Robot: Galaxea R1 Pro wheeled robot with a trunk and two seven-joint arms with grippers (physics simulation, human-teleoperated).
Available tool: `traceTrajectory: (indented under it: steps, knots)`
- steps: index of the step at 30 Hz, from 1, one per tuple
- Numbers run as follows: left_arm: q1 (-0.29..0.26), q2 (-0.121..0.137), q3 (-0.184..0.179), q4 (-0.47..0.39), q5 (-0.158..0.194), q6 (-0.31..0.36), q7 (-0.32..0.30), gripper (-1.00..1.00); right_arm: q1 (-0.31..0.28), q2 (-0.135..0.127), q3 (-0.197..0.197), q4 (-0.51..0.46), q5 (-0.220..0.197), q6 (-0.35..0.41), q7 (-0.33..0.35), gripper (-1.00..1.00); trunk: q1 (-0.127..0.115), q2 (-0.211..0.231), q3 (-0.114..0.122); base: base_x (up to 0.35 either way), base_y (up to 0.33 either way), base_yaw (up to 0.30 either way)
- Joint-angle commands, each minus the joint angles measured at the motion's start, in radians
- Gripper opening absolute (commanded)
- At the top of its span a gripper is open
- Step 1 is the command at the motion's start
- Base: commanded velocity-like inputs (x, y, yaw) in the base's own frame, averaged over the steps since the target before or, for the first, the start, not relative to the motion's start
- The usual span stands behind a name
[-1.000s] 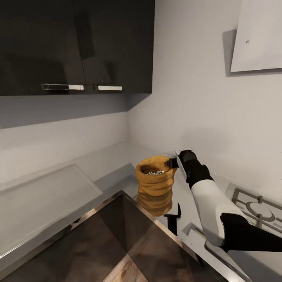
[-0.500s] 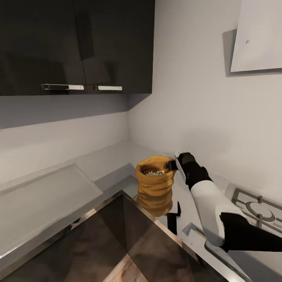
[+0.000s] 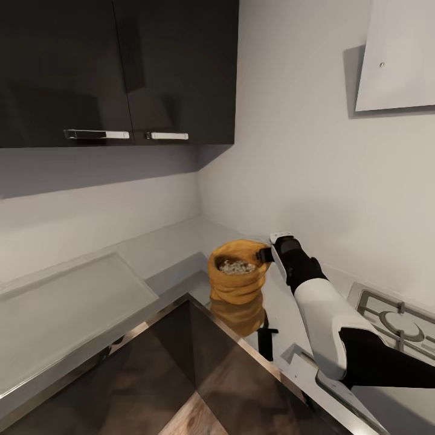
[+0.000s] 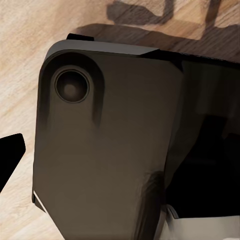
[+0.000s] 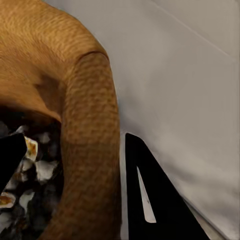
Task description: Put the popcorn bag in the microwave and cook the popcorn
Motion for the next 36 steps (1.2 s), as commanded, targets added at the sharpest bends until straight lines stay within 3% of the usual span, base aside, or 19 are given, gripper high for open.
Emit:
traceTrajectory:
  steps: [1, 7, 13, 20, 28, 33, 36]
  knots:
    - [0.000, 0.000, 0.002, -0.001, 0.007, -0.001, 0.000, 1.00, 0.000, 0.002, -0.005, 0.008, -0.013, 0.002, -0.002, -1.00, 0.000, -0.001, -0.001, 0.000, 0.000, 0.000]
    - [0.000, 0.000, 0.002, -0.001, 0.007, -0.001, 0.000, 1.00, 0.000, 0.002, -0.007, 0.007, -0.012, 0.002, -0.002, -1.00, 0.000, -0.001, -0.001, 0.000, 0.000, 0.000]
    - [0.001, 0.000, 0.002, -0.001, 0.007, -0.001, 0.000, 1.00, 0.000, 0.000, -0.084, -0.007, -0.010, 0.015, -0.004, -1.00, 0.000, -0.001, -0.001, 0.000, 0.000, 0.000]
    - [0.000, 0.000, 0.002, -0.001, 0.009, -0.001, 0.000, 1.00, 0.000, 0.004, -0.095, -0.011, -0.010, 0.023, -0.028, -1.00, 0.000, -0.001, -0.001, 0.000, 0.000, 0.000]
    - [0.001, 0.000, 0.002, -0.001, 0.009, -0.001, 0.000, 1.00, 0.000, 0.010, -0.093, -0.199, -0.011, 0.181, -0.043, -1.00, 0.000, -0.001, -0.001, 0.000, 0.000, 0.000]
    - [0.000, 0.000, 0.002, -0.001, 0.009, -0.001, 0.000, 1.00, 0.000, 0.012, -0.092, -0.221, -0.011, 0.199, -0.045, -1.00, 0.000, -0.001, -0.001, 0.000, 0.000, 0.000]
    - [0.001, 0.000, 0.002, -0.001, 0.009, -0.001, 0.000, 1.00, 0.000, 0.012, -0.088, -0.226, -0.004, 0.259, -0.045, -1.00, 0.000, -0.001, -0.001, 0.000, 0.000, 0.000]
